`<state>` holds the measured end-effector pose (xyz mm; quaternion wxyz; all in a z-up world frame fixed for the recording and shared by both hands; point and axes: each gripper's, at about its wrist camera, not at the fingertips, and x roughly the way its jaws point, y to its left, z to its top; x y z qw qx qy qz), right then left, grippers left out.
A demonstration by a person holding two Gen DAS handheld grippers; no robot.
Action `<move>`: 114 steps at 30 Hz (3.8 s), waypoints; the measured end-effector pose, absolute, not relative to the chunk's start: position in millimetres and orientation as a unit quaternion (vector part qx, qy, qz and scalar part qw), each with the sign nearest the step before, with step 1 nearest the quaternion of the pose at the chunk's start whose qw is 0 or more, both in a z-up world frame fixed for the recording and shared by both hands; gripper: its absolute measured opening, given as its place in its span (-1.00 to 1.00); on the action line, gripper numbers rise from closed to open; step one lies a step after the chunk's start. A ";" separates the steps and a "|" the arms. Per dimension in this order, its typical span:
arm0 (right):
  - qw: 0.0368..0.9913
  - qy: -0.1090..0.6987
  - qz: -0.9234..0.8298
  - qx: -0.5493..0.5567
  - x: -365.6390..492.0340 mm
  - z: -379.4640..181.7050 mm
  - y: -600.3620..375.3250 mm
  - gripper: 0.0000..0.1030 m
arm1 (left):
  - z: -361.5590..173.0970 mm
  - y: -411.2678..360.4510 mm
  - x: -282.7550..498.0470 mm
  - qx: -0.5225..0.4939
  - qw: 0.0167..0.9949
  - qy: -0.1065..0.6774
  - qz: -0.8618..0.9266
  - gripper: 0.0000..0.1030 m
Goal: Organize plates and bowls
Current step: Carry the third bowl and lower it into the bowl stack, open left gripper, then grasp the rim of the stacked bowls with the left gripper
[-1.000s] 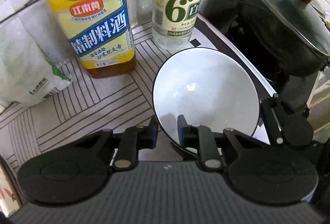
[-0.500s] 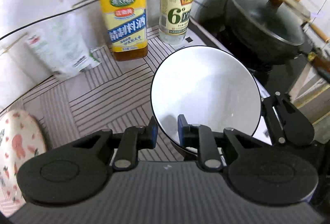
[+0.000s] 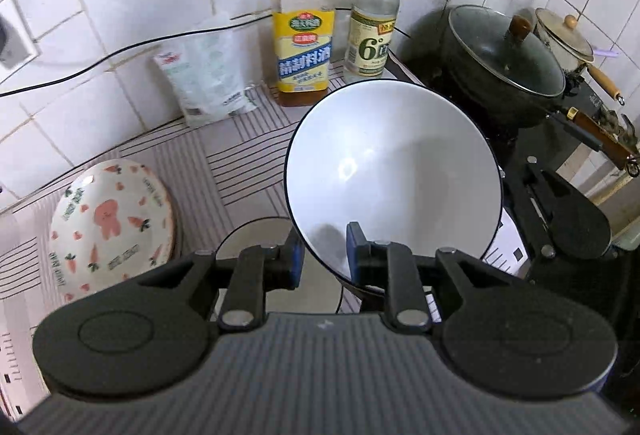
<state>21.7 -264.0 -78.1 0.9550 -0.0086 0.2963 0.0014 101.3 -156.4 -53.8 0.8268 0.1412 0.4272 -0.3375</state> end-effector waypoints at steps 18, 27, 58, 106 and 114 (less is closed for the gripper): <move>0.935 0.347 0.073 -0.011 41.5 -105.7 -214.0 0.82 | -109.5 -112.3 126.6 0.130 0.797 0.524 -0.271 -0.60; 0.916 0.384 0.108 -0.038 69.2 -125.1 -207.3 0.81 | -132.2 -108.0 147.9 0.107 0.776 0.564 -0.261 -0.52; 0.871 0.456 0.117 -0.139 64.1 -129.9 -190.8 0.85 | -158.3 -121.3 142.9 0.166 0.757 0.581 -0.250 -0.48; 0.945 0.326 0.017 0.003 -47.5 -148.5 -198.0 0.87 | -167.1 2.4 99.6 -0.198 0.797 0.494 -0.285 0.01; 0.946 0.324 0.024 -0.003 -24.0 -170.4 -196.2 0.87 | -186.3 -24.3 102.6 -0.131 0.833 0.462 -0.273 0.12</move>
